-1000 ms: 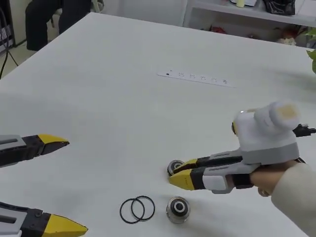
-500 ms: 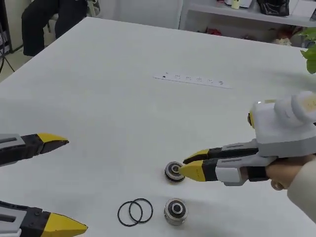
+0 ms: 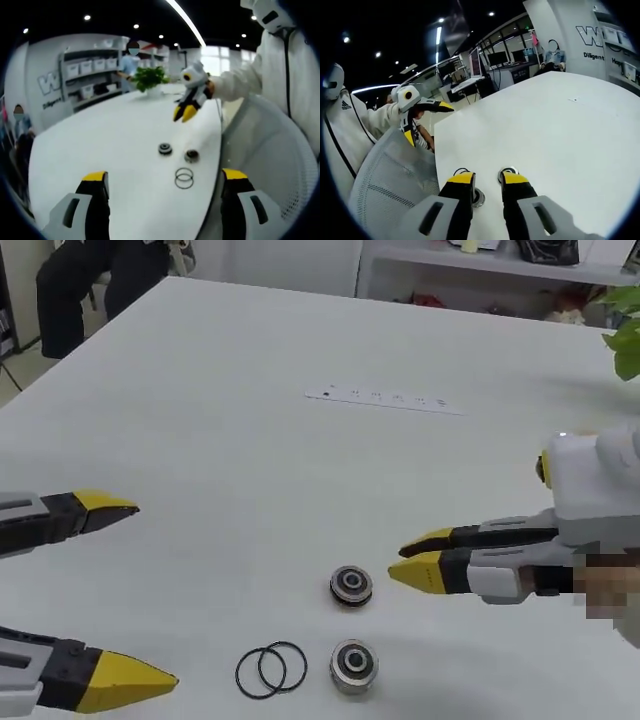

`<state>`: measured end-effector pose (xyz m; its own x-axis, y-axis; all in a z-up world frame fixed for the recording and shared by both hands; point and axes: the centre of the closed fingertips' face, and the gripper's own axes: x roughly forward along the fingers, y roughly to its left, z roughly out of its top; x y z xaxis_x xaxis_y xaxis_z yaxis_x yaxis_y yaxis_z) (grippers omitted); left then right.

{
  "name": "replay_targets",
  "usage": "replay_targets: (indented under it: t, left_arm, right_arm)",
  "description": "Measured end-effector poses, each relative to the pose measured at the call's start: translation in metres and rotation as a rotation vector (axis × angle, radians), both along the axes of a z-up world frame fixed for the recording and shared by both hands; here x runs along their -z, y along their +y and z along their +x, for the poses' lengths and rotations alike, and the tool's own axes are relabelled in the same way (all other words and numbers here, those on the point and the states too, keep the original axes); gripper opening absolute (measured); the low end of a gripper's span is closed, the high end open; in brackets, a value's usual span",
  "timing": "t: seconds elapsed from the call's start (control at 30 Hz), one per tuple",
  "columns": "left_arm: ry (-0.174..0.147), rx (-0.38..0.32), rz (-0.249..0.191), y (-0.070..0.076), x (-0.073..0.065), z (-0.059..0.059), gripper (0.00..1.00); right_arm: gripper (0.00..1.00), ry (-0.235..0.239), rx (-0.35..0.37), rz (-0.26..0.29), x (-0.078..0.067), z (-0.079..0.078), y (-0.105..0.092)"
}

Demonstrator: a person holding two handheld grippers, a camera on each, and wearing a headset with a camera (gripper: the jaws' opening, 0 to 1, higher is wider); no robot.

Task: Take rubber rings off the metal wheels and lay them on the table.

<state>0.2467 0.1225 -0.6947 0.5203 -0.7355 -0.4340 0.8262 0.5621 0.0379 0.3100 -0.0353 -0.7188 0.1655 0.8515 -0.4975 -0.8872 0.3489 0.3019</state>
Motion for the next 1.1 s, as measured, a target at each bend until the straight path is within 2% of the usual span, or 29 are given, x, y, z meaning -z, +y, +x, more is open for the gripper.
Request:
replay_targets:
  t: [0.37,0.67,0.83,1.1]
  left_arm:
    - [-0.026,0.056,-0.01,-0.023,-0.014,0.015,0.92]
    - [-0.04,0.105,-0.011,-0.042,-0.02,0.03,0.92]
    - [-0.035,0.146,-0.011,-0.055,-0.02,0.037,0.91]
    - [-0.052,0.186,-0.004,-0.071,-0.018,0.053,0.89]
  right_arm:
    - [0.19,0.012,0.046,-0.01,0.014,0.004,-0.018]
    - [0.18,0.033,0.083,-0.012,0.026,0.006,-0.03]
    - [0.18,0.047,0.097,-0.007,0.031,0.005,-0.034]
    - [0.18,0.064,0.103,-0.003,0.039,0.003,-0.036]
